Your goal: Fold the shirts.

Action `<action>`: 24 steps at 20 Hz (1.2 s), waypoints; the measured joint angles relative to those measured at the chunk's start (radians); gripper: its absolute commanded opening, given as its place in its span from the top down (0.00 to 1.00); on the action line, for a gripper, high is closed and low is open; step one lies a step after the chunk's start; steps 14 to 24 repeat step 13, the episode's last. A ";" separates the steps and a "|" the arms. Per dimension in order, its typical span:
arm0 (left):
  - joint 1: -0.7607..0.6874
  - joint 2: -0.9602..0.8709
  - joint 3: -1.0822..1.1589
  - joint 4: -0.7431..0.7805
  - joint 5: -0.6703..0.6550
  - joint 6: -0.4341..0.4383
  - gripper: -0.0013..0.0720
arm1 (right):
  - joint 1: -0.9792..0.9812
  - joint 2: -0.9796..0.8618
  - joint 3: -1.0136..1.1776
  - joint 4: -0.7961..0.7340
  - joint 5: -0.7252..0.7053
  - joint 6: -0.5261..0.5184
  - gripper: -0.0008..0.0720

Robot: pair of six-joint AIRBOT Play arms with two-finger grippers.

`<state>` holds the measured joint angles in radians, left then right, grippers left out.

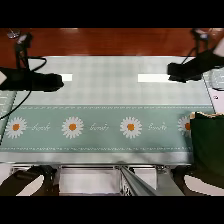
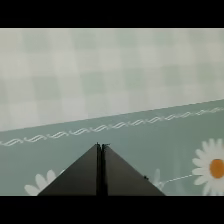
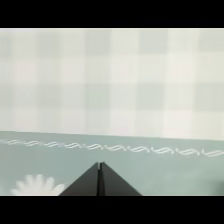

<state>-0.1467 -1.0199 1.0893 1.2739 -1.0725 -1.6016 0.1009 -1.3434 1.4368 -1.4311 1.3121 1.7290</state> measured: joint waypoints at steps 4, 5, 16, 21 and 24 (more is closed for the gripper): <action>0.000 -0.050 -0.008 0.095 -0.005 -0.049 0.95 | 0.092 -0.103 0.013 -0.140 -0.004 0.043 0.97; 0.003 -0.056 -0.008 0.107 -0.007 -0.053 0.95 | 0.100 -0.113 0.014 -0.159 0.000 0.050 0.97; 0.010 -0.079 -0.008 0.140 -0.010 -0.062 0.95 | 0.124 -0.138 0.016 -0.215 0.013 0.071 0.97; 0.010 -0.079 -0.008 0.140 -0.010 -0.062 0.95 | 0.124 -0.138 0.016 -0.215 0.013 0.071 0.97; 0.010 -0.079 -0.008 0.140 -0.010 -0.062 0.95 | 0.124 -0.138 0.016 -0.215 0.013 0.071 0.97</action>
